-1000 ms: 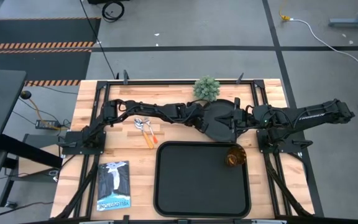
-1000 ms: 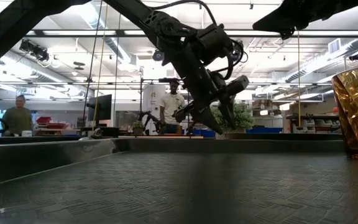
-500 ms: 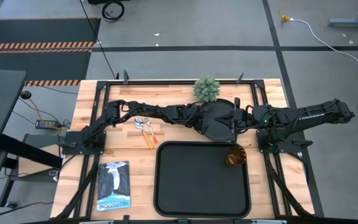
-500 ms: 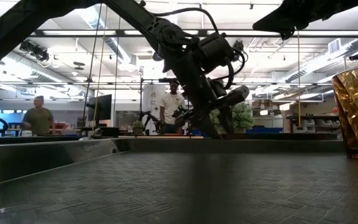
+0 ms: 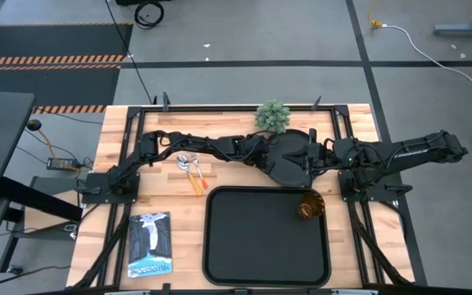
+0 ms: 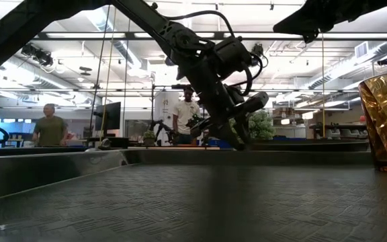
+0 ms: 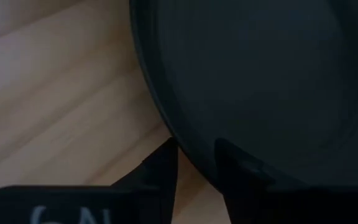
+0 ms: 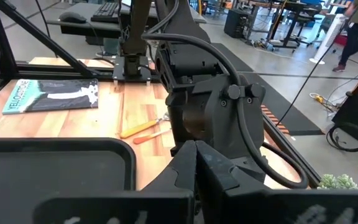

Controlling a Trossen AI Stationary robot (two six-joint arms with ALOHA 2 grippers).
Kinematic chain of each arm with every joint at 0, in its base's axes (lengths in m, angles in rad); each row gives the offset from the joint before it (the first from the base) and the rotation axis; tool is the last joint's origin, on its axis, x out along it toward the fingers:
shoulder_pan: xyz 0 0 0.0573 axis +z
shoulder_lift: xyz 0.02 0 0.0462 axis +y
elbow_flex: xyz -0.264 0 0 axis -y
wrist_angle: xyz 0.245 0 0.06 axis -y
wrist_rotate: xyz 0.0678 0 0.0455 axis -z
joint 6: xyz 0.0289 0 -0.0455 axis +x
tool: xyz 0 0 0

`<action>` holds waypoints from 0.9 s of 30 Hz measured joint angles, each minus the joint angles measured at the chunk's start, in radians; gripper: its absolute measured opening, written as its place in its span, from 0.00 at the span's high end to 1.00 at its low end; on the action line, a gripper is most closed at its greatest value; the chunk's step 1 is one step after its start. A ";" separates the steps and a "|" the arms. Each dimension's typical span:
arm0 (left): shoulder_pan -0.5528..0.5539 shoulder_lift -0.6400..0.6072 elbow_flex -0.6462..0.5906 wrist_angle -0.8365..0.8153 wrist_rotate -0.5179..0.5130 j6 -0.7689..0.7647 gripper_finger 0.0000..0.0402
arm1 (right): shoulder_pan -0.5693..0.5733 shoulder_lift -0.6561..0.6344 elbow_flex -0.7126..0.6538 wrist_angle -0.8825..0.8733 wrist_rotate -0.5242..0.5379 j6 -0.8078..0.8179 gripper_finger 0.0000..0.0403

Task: Pick and place plate/cup/fork/spoon on tray
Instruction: Put the black plate to the bottom left of the brown cup on the black tray

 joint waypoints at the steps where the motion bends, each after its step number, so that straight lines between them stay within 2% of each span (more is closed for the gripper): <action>1: 0.000 0.000 0.000 0.006 0.000 0.000 0.73 | 0.000 0.000 0.000 0.000 0.000 0.000 0.97; 8: 0.013 0.000 0.000 0.061 -0.007 -0.001 0.73 | 0.000 0.000 0.000 0.000 0.000 -0.001 0.97; 20: 0.017 0.000 0.000 0.036 -0.006 0.001 0.73 | 0.000 0.000 0.000 -0.007 0.000 0.001 0.97; 27: 0.017 0.001 0.000 0.031 -0.001 -0.001 0.79 | 0.000 0.000 0.000 -0.006 0.000 0.001 0.97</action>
